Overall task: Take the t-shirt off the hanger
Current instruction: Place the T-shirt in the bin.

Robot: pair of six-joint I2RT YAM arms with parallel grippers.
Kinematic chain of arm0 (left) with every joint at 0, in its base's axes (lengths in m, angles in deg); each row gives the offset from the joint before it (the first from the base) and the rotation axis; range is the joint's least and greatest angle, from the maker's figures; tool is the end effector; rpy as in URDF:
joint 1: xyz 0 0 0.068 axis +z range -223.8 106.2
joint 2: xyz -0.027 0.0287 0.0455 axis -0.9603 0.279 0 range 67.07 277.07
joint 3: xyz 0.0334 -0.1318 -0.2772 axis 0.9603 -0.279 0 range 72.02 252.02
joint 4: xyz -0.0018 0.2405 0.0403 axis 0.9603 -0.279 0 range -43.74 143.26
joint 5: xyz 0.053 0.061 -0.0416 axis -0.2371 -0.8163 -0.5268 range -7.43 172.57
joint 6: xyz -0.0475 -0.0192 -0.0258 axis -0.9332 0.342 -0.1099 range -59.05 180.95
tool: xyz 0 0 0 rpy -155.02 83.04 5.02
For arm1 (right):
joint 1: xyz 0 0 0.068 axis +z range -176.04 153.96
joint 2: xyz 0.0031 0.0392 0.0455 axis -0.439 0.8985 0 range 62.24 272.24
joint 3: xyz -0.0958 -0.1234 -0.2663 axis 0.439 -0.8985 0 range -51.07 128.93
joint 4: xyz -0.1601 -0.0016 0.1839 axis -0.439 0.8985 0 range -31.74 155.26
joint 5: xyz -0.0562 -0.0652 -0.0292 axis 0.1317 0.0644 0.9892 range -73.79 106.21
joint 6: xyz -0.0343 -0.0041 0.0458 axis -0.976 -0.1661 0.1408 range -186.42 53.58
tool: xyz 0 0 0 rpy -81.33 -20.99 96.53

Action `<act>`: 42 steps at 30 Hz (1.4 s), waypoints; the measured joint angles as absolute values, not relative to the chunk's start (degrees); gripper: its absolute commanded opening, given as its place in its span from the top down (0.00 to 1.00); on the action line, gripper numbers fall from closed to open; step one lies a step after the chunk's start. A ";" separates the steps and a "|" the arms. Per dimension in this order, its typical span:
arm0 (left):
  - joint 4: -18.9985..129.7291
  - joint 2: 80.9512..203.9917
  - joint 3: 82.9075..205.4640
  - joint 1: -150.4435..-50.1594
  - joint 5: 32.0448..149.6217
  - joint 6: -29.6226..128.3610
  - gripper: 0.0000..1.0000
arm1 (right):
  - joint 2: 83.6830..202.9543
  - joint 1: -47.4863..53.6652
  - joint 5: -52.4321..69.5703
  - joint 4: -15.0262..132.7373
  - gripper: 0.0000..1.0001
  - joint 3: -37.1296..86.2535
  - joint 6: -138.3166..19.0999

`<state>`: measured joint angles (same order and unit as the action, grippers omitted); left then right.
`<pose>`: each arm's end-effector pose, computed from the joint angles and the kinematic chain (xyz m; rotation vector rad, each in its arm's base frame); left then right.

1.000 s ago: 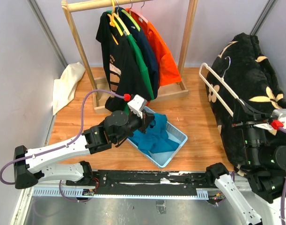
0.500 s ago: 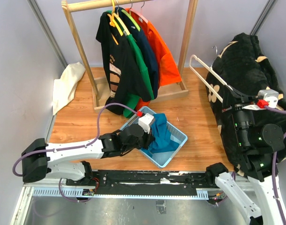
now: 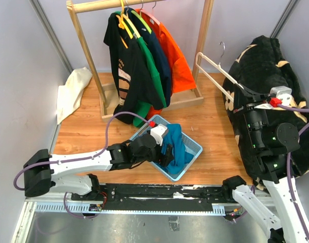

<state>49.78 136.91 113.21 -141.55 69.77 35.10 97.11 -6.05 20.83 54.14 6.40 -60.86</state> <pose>0.0991 -0.2184 0.2798 0.6591 2.1032 -0.7175 0.0585 0.0178 0.4793 -0.0675 1.1107 0.3548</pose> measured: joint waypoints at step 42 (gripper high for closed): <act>49.67 104.10 107.87 -141.55 42.10 38.77 0.00 | 144.85 -8.54 4.64 21.88 0.99 32.67 -56.23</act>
<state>49.67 104.10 107.87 -141.55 42.10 38.77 144.85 -8.54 4.64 21.88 32.67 -56.23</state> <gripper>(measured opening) 0.994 0.086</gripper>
